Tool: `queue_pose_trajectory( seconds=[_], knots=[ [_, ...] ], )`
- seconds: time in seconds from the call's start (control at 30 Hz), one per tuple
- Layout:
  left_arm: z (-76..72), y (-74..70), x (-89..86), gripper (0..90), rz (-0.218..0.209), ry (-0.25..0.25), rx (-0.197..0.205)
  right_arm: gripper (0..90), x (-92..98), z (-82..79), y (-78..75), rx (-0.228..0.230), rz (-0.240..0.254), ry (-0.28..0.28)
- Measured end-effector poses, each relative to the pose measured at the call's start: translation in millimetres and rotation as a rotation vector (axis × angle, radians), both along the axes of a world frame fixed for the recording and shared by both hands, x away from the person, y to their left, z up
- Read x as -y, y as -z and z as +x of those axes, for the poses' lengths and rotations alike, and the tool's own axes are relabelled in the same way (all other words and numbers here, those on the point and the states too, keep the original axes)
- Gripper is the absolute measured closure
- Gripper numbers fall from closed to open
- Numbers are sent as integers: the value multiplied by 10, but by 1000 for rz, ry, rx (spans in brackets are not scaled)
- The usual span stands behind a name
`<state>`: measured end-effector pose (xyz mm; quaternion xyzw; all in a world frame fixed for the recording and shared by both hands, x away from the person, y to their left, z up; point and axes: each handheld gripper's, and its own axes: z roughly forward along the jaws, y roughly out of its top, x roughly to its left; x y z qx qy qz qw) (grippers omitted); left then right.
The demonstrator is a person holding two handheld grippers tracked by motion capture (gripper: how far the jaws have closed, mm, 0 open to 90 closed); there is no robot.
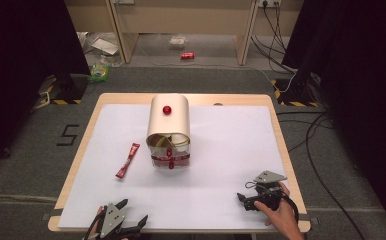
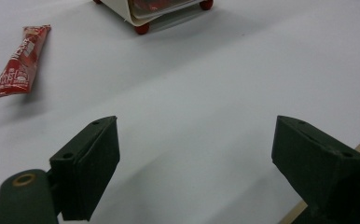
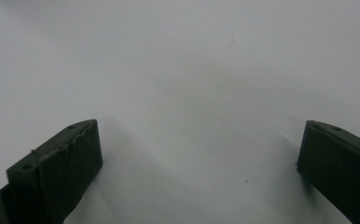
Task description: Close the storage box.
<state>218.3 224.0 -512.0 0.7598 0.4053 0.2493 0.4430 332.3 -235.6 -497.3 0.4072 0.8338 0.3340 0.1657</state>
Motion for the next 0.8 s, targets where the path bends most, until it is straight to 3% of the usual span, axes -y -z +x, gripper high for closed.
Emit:
queue_pose_trajectory(
  seconds=[0.27, 0.37, 0.8],
  knots=[
    [-56, 85, 51, 147, 8, 0, -22, 3, 0, 0, -1, -1, 0, 0],
    [-93, 107, 58, 151, -27, -14, -34, 3, 0, 0, 0, 0, 0, 0],
    [-127, 142, 57, 149, -49, -30, -18, 3, 0, 0, 0, -1, 1, 0]
  ],
)
